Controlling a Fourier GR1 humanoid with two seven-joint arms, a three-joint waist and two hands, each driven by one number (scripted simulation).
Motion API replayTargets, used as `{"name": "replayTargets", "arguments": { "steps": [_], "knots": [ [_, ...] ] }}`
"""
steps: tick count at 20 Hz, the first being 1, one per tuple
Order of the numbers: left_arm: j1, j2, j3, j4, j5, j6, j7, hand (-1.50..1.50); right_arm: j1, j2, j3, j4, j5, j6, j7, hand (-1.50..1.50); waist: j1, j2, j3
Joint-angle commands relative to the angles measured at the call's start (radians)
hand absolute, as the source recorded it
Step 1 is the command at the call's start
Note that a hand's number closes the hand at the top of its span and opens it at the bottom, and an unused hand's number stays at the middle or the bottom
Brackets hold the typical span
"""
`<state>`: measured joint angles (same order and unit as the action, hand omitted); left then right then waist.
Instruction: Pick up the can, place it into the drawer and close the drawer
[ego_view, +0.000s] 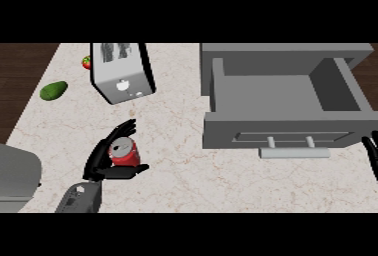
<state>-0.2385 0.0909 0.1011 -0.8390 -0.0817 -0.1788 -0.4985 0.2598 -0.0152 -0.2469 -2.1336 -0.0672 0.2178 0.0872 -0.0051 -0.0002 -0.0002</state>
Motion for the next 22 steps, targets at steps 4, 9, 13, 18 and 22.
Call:
{"name": "replayTargets", "arguments": {
  "steps": [4,9,13,18,22],
  "knots": [
    [0.029,-0.021,-0.027,-0.066,0.026,-0.042,-0.004,1.5,0.021,0.014,0.001,0.037,0.011,0.02,-0.062,-1.5,0.002,0.0,0.0],
    [0.004,-0.046,-0.038,-0.059,0.052,-0.042,0.03,1.5,0.074,0.014,0.045,0.004,0.014,-0.026,-0.097,-1.5,0.0,0.0,0.0],
    [0.022,-0.052,-0.041,-0.249,0.108,-0.023,0.151,1.5,-0.045,0.014,0.01,0.032,0.007,-0.035,0.0,-1.5,0.007,0.0,0.0],
    [-0.008,-0.009,0.143,-0.205,0.168,0.147,0.138,1.5,0.061,0.014,0.031,-0.052,-0.007,-0.027,-0.017,-1.5,0.003,0.0,0.0],
    [0.004,-0.028,0.094,-0.315,0.161,0.178,0.201,1.5,0.079,0.015,0.01,-0.074,-0.018,-0.002,-0.011,-1.5,0.002,-0.001,0.0]
  ]
}}
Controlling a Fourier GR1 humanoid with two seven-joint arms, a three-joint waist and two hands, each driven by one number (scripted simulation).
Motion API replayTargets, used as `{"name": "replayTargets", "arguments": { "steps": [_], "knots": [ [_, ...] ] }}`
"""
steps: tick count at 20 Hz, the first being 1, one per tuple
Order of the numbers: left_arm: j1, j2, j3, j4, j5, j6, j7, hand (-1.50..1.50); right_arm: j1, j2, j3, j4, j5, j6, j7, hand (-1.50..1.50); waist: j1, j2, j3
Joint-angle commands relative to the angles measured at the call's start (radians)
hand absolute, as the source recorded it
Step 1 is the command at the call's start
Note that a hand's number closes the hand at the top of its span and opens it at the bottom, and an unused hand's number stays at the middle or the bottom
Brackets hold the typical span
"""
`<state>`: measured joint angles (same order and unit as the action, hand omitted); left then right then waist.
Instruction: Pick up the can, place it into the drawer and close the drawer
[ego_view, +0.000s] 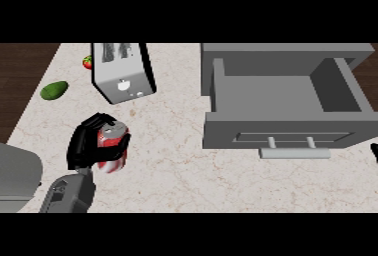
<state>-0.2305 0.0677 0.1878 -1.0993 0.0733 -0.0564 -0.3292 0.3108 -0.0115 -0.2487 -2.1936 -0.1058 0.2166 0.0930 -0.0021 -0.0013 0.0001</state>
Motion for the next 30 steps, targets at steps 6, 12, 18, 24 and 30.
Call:
{"name": "replayTargets", "arguments": {
  "steps": [6,12,18,24,30],
  "knots": [
    [-0.032,-0.039,-0.093,-0.187,-0.019,0.081,0.16,1.5,0.039,-0.029,-0.077,-0.036,-0.094,0.03,-0.003,-1.5,-0.003,-0.001,0.0],
    [-0.189,-0.021,-0.121,-0.283,-0.041,0.147,0.33,1.5,0.031,-0.004,-0.022,-0.06,-0.034,-0.004,0.025,-1.5,-0.006,0.0,0.0],
    [-0.25,-0.067,-0.281,-0.351,-0.083,0.279,0.452,1.5,0.039,-0.008,-0.034,-0.09,-0.04,0.001,0.045,-1.5,-0.008,-0.001,0.0],
    [-0.472,-0.068,-0.345,-0.279,-0.083,0.372,0.58,1.5,-0.075,-0.036,-0.069,0.06,-0.04,-0.006,0.005,-1.5,-0.006,0.001,0.0],
    [-0.734,-0.068,-0.341,-0.113,-0.057,0.445,0.608,1.5,0.033,0.01,-0.004,-0.012,-0.006,-0.007,-0.041,-1.5,-0.019,0.002,0.0]
  ]
}}
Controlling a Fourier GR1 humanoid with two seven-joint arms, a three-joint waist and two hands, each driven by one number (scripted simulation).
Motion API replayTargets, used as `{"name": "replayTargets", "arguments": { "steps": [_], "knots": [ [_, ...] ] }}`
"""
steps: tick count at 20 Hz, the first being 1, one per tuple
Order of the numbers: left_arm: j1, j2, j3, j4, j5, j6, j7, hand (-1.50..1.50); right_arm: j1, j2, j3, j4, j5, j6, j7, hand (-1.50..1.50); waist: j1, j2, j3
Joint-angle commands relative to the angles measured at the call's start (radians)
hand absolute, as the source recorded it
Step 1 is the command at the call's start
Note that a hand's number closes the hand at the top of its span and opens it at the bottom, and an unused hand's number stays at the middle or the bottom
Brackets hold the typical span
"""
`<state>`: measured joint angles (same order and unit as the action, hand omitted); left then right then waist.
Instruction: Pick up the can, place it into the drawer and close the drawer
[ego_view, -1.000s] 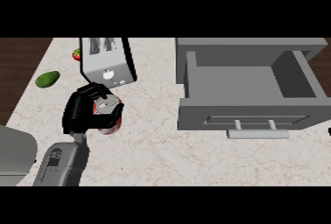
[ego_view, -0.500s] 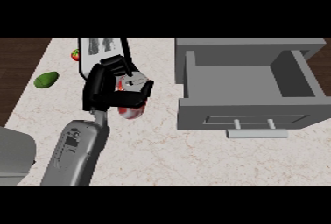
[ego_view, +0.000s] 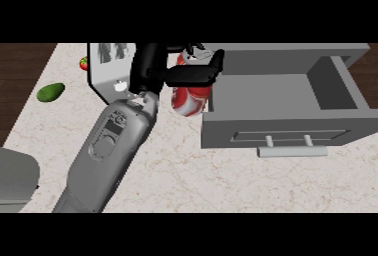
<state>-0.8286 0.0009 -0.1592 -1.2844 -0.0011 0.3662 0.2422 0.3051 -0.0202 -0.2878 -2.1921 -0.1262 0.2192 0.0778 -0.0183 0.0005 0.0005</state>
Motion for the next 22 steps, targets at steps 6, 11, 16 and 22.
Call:
{"name": "replayTargets", "arguments": {
  "steps": [6,11,16,22],
  "knots": [
    [-0.262,-0.001,-0.052,0.189,0.058,0.115,0.057,1.5,-0.042,-0.016,-0.017,0.058,0.016,-0.008,-0.001,-1.5,-0.002,0.002,0.0],
    [-0.392,0.0,0.048,0.327,0.073,0.054,0.035,1.5,-0.097,-0.042,-0.037,0.074,0.003,-0.015,0.028,-1.5,0.003,0.004,0.0],
    [-0.493,-0.001,-0.128,0.448,0.187,0.206,0.03,1.5,-0.077,-0.029,-0.023,-0.005,-0.024,-0.016,0.081,-1.5,-0.023,0.005,0.0],
    [-0.605,-0.001,-0.124,0.633,0.263,0.19,-0.049,1.5,-0.156,-0.011,0.026,0.053,0.051,-0.051,0.082,-1.5,-0.03,0.013,0.001]
  ]
}}
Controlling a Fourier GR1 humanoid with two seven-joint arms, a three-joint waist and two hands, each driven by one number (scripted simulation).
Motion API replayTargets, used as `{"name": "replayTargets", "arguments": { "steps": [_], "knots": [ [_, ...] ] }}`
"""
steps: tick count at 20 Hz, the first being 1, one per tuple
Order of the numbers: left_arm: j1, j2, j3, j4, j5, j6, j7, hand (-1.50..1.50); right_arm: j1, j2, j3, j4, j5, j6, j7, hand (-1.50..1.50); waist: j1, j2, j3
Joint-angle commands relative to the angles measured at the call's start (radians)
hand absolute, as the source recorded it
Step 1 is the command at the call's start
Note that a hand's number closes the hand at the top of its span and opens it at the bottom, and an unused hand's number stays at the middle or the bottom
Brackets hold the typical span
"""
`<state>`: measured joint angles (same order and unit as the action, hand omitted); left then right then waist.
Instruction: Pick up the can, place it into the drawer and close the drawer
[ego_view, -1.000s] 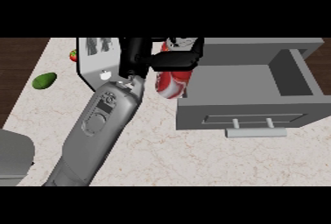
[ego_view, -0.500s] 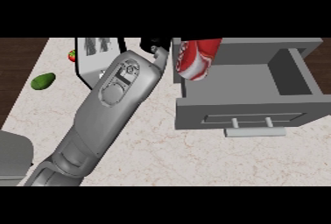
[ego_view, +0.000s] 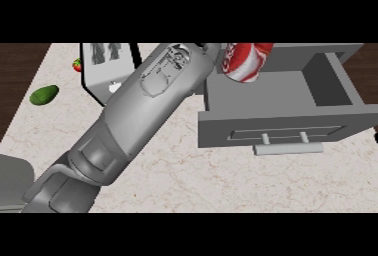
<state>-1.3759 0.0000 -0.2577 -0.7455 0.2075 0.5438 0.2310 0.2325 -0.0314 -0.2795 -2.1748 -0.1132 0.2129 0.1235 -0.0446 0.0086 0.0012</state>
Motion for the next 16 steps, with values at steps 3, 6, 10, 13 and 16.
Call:
{"name": "replayTargets", "arguments": {
  "steps": [3,6,10,13,16],
  "knots": [
    [-0.098,0.0,-0.048,0.16,0.085,0.036,-0.057,1.5,0.019,-0.01,-0.012,0.004,-0.033,0.029,0.0,-1.5,-0.024,0.004,0.001],
    [-0.075,0.0,-0.109,0.172,0.124,0.044,-0.094,1.5,0.023,0.03,0.058,-0.026,0.051,-0.009,-0.011,-1.5,-0.023,0.003,0.0],
    [-0.143,0.0,-0.1,0.261,0.167,0.031,-0.091,1.5,0.028,0.021,0.025,0.005,0.014,0.014,-0.036,-1.5,-0.037,0.006,0.002],
    [-0.077,0.0,-0.156,0.27,0.2,0.048,-0.158,1.5,-0.014,0.013,0.046,0.001,0.044,-0.004,0.006,-1.5,-0.037,0.008,0.001],
    [-0.102,0.0,-0.191,0.303,0.213,0.066,-0.179,1.5,-0.049,0.0,0.031,-0.01,0.008,-0.005,0.023,-1.5,-0.056,0.013,0.002]
  ]
}}
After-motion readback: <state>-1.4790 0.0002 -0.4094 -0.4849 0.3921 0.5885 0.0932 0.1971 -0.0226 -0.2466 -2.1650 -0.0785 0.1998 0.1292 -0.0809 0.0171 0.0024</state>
